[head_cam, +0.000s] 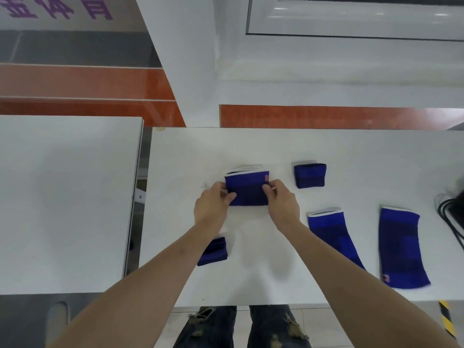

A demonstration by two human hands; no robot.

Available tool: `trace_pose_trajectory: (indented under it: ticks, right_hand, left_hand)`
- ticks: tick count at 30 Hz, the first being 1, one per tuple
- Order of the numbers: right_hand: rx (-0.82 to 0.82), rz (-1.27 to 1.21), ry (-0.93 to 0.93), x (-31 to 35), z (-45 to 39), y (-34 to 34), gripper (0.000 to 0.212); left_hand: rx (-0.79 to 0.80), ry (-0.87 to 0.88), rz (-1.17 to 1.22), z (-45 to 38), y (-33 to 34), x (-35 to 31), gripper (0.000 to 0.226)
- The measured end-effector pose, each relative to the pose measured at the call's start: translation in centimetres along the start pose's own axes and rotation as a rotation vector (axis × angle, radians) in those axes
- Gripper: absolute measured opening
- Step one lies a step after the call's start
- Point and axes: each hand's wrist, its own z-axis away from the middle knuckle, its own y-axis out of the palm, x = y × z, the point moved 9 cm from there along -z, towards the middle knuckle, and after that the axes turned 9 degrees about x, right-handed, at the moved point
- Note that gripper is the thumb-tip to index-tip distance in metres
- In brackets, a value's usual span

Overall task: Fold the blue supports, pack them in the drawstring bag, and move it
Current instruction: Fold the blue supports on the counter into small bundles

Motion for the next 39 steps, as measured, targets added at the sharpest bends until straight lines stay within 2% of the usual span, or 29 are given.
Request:
trace_pose_trajectory:
  ticks: [2, 4, 7, 9, 11, 13, 16, 20, 28, 35, 39]
  right_hand:
    - [0.008, 0.051, 0.043, 0.0, -0.7, 0.2, 0.03]
    - [0.009, 0.098, 0.085, -0.2, -1.2, 0.3, 0.033]
    - [-0.009, 0.102, 0.122, -0.4, -1.6, -0.1, 0.035]
    - [-0.025, 0.107, 0.105, -0.3, -1.3, -0.5, 0.033]
    - [-0.106, 0.17, -0.015, 0.8, -0.5, -1.3, 0.031]
    - [-0.195, 0.36, -0.241, 2.3, 0.6, -1.6, 0.039]
    - [-0.161, 0.617, -0.451, 2.8, 1.2, -0.3, 0.049]
    - [-0.059, 0.74, -0.438, 1.5, 0.1, 1.2, 0.054]
    - [0.021, 0.759, -0.364, 0.4, -0.3, 2.2, 0.057]
    - [0.12, 0.733, -0.329, 0.8, -0.3, 1.8, 0.058]
    - [0.113, 0.653, -0.332, 2.2, 0.2, -0.6, 0.051]
  left_hand:
    - [-0.043, -0.018, -0.052, -0.2, -0.1, -0.2, 0.028]
    - [-0.104, 0.007, -0.214, -0.4, -0.3, -0.9, 0.032]
    - [-0.216, 0.185, -0.525, -0.3, -0.4, -3.3, 0.031]
    - [-0.226, 0.354, -0.672, 0.1, 0.6, -4.8, 0.041]
    - [-0.162, 0.477, -0.77, 0.2, 2.1, -5.5, 0.059]
    - [-0.104, 0.523, -0.843, 0.0, 3.2, -5.6, 0.066]
    - [-0.026, 0.495, -0.831, -1.0, 4.1, -4.9, 0.063]
    - [0.039, 0.389, -0.809, -2.2, 4.9, -3.3, 0.064]
    - [0.04, 0.397, -0.873, -3.2, 6.1, -1.8, 0.068]
    - [0.115, 0.34, -0.884, -3.5, 6.2, -2.0, 0.068]
    - [0.068, 0.339, -0.891, -2.3, 5.4, -3.7, 0.066]
